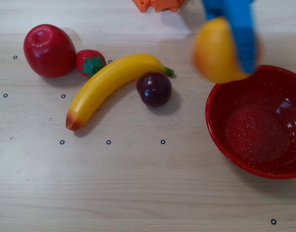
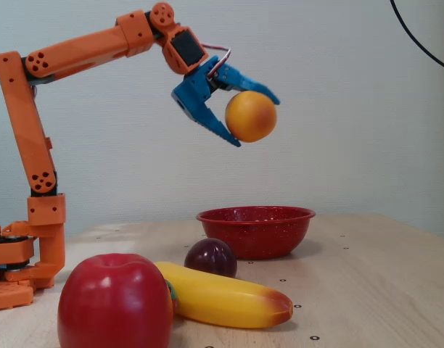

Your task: Put the peach in the red bowl.

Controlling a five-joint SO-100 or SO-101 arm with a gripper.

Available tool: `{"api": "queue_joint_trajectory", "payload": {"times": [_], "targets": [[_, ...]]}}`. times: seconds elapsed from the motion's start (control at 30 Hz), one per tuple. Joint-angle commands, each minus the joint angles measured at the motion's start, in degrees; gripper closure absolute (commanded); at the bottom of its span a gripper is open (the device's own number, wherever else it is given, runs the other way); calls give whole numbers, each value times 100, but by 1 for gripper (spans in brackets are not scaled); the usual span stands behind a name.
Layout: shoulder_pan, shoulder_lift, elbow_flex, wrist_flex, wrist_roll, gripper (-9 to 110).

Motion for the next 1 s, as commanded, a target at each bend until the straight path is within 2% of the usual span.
{"api": "queue_joint_trajectory", "payload": {"times": [0.0, 0.27, 0.67, 0.97], "targets": [[501, 545, -141, -369, 105, 101], [1274, -343, -26, -624, 404, 101], [1187, -1890, -334, -835, 554, 101], [1116, -2180, -176, -1028, 299, 72]]}}
